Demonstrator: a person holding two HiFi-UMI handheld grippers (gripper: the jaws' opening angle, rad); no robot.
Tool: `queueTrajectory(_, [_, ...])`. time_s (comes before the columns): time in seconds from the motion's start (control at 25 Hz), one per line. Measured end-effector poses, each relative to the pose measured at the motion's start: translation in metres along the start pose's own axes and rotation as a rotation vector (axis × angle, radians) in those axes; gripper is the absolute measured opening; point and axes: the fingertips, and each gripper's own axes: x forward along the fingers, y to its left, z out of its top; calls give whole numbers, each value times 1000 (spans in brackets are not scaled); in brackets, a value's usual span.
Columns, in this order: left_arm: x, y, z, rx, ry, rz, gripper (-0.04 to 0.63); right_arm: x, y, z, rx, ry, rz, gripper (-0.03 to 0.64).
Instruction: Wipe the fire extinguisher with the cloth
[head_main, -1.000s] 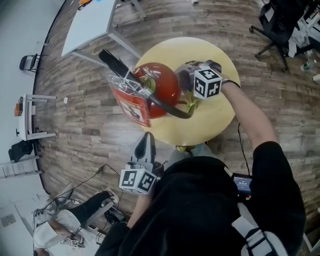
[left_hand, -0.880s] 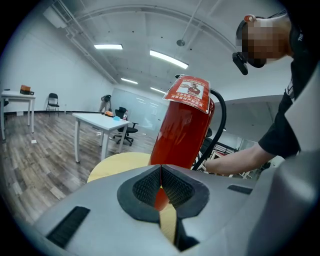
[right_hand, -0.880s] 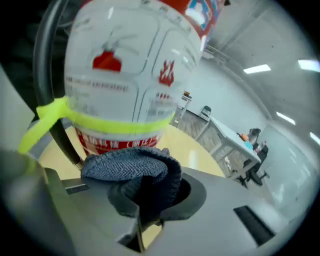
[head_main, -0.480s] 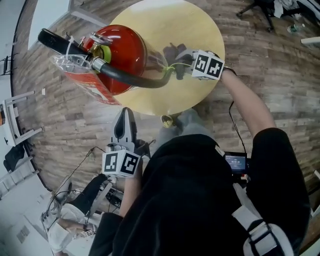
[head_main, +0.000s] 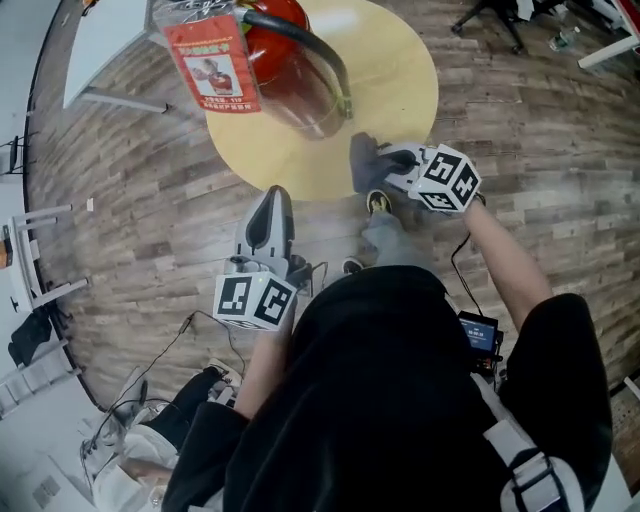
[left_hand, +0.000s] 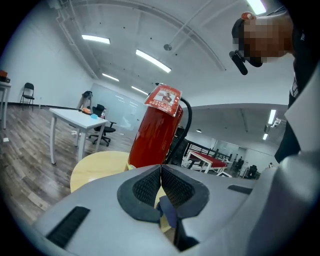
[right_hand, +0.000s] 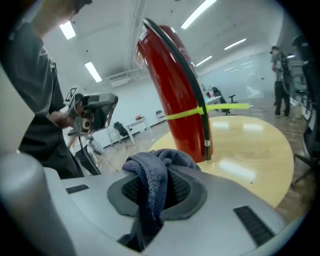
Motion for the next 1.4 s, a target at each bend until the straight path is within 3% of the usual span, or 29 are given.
queueTrajectory(0.16, [-62, -2, -8, 4, -29, -22, 23, -37, 68, 16, 106, -173, -170, 58])
queueTrajectory(0.4, [-140, -19, -7, 86, -88, -52, 23, -88, 167, 62, 142, -426, -403, 58])
queueTrajectory(0.68, [-186, -54, -10, 170, -128, -106, 23, -97, 228, 67, 178, -586, -613, 58])
queueTrajectory(0.8, [-189, -64, -20, 183, -124, -112, 23, -97, 232, 66, 192, -593, -644, 58])
queueTrajectory(1.08, [-190, -77, -27, 127, -127, -153, 23, -94, 244, 71, 167, -595, -651, 58])
queueTrajectory(1.4, [-192, -83, -30, 172, -113, -198, 23, -82, 247, 74, 149, -587, -647, 58])
